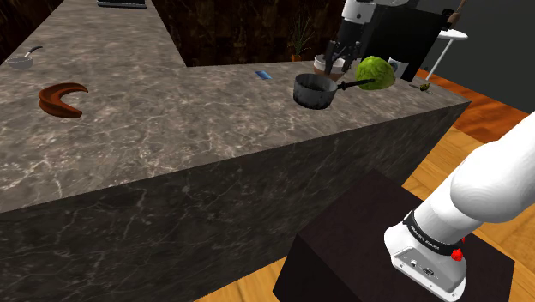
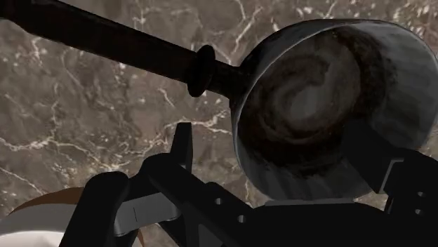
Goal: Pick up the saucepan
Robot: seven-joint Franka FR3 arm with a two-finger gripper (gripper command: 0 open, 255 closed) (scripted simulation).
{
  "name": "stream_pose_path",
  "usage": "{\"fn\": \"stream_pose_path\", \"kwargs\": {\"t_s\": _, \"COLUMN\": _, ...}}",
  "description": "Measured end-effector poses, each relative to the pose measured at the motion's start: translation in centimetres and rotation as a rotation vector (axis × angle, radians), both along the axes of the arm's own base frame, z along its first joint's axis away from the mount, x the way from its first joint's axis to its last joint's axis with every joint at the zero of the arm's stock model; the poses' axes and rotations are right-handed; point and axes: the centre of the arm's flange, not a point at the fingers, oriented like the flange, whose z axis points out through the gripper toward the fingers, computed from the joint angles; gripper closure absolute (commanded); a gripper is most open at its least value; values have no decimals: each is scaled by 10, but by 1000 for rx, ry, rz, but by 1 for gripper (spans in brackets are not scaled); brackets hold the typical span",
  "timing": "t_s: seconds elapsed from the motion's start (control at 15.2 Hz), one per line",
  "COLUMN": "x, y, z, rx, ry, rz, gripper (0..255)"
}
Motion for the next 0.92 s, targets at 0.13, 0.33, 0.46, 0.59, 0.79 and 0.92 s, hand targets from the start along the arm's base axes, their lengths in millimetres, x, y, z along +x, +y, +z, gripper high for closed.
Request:
{"fn": "stream_pose_path", "kwargs": {"t_s": 0.13, "x": 23, "y": -9, "z": -12, "rx": 15, "ry": 1, "rz": -5, "gripper": 0}}
{"fn": "stream_pose_path", "kwargs": {"t_s": 0.33, "x": 29, "y": -16, "z": -25, "rx": 20, "ry": 1, "rz": -7, "gripper": 0}}
{"fn": "stream_pose_path", "kwargs": {"t_s": 0.46, "x": 31, "y": -17, "z": -36, "rx": 21, "ry": 1, "rz": -7, "gripper": 0}}
{"fn": "stream_pose_path", "kwargs": {"t_s": 0.59, "x": 31, "y": -18, "z": -46, "rx": 21, "ry": 1, "rz": -7, "gripper": 0}}
{"fn": "stream_pose_path", "kwargs": {"t_s": 0.79, "x": 30, "y": -17, "z": -53, "rx": 21, "ry": 1, "rz": -7, "gripper": 255}}
{"fn": "stream_pose_path", "kwargs": {"t_s": 0.92, "x": 30, "y": -17, "z": -54, "rx": 21, "ry": 1, "rz": -7, "gripper": 255}}
